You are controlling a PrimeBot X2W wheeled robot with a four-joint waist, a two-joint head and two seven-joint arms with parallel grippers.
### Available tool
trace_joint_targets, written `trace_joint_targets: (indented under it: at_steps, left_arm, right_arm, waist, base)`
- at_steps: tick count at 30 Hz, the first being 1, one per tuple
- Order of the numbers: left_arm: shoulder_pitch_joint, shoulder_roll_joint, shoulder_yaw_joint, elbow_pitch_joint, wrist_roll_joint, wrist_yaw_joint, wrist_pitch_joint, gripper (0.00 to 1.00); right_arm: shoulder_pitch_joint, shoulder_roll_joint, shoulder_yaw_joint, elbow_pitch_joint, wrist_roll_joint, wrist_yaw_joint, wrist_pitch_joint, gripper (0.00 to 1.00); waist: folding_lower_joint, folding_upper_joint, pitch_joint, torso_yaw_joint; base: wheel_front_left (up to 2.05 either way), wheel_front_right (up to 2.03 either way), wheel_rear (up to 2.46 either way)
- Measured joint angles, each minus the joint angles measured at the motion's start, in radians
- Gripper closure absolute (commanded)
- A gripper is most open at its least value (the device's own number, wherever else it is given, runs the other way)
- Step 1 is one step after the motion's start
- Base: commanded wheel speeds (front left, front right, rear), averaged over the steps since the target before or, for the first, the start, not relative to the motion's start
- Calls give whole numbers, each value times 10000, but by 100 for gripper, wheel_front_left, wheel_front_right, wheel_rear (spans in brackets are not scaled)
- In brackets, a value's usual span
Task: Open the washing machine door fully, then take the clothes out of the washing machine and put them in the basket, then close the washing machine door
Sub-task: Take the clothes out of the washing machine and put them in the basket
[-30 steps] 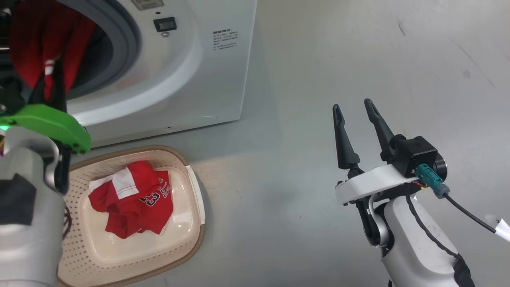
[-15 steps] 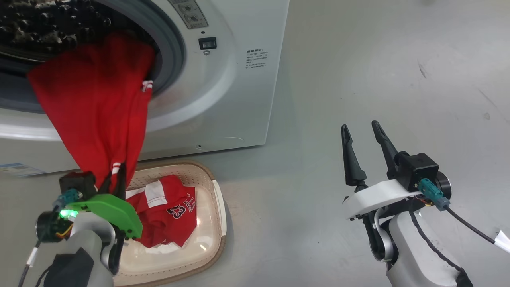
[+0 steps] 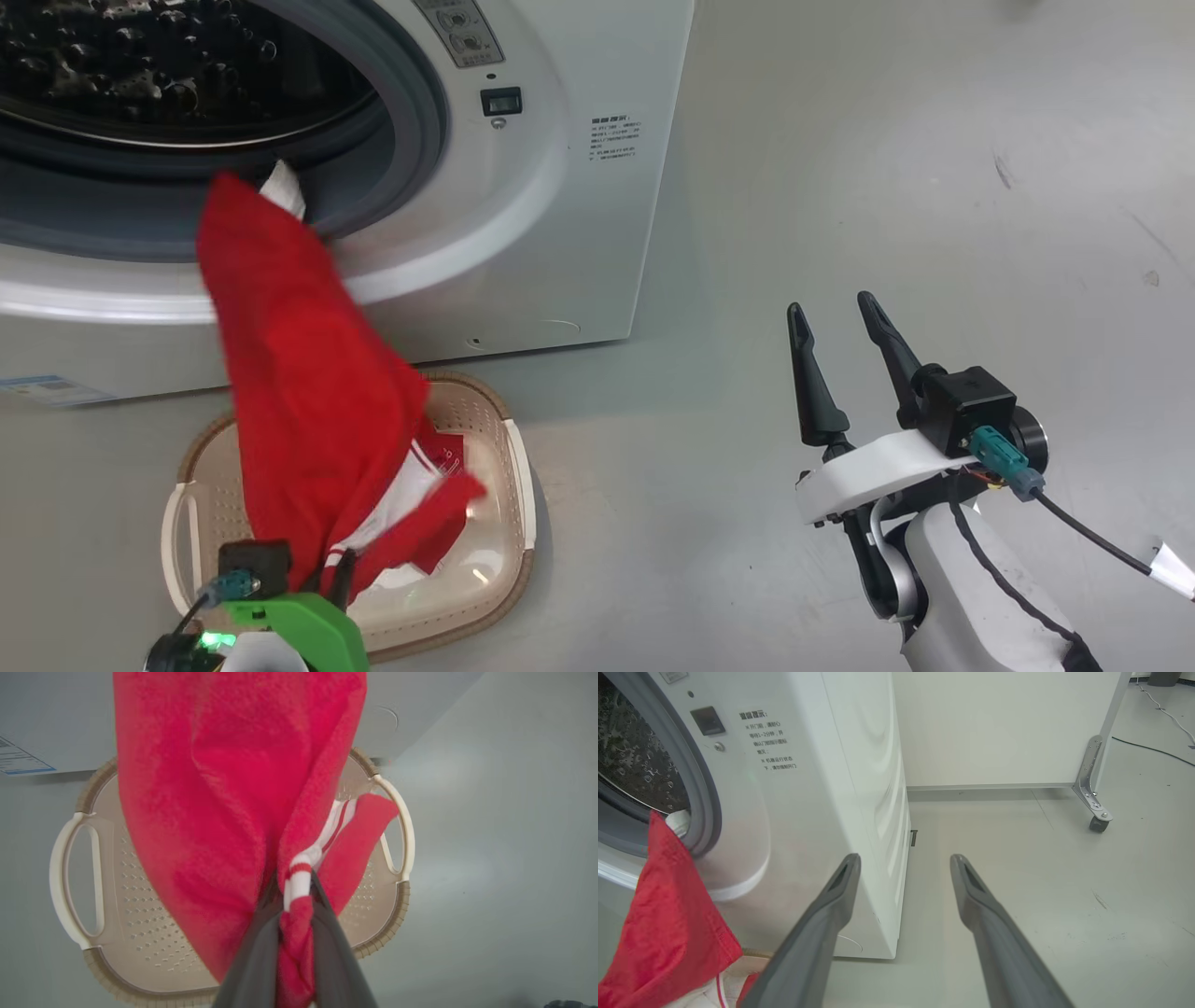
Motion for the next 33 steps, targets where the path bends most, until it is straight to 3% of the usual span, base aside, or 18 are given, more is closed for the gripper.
trace_joint_targets:
  at_steps: [11,22,23,24,25,33]
  left_arm:
    - [-143,385,217,305,-88,0,-6,100]
    - [-1313,846,408,374,-259,0,-215,100]
    - [-1429,884,410,376,-259,0,-217,81]
    - [-1539,905,407,399,-259,0,-228,44]
    - [-1643,918,412,441,-259,0,-228,0]
    - [-2102,930,477,782,-259,0,-464,0]
  right_arm:
    - [-6,-4,-56,-303,-303,-15,0,0]
    - [-318,-4,-105,-861,-625,-48,0,0]
    - [-356,-4,-102,-895,-644,-105,0,0]
    - [-408,-4,-100,-930,-656,-105,0,0]
    - [-454,-4,-100,-986,-681,-107,0,0]
    - [-806,-10,-255,-1076,-713,-125,0,0]
  waist:
    - [0,0,793,-221]
    - [0,0,2052,-403]
    - [0,0,2177,-417]
    - [0,0,2302,-432]
    - [0,0,2431,-447]
    - [0,0,3223,-502]
  base:
    - [0,0,0]
    - [0,0,0]
    - [0,0,0]
    - [0,0,0]
    - [0,0,0]
    - [0,0,0]
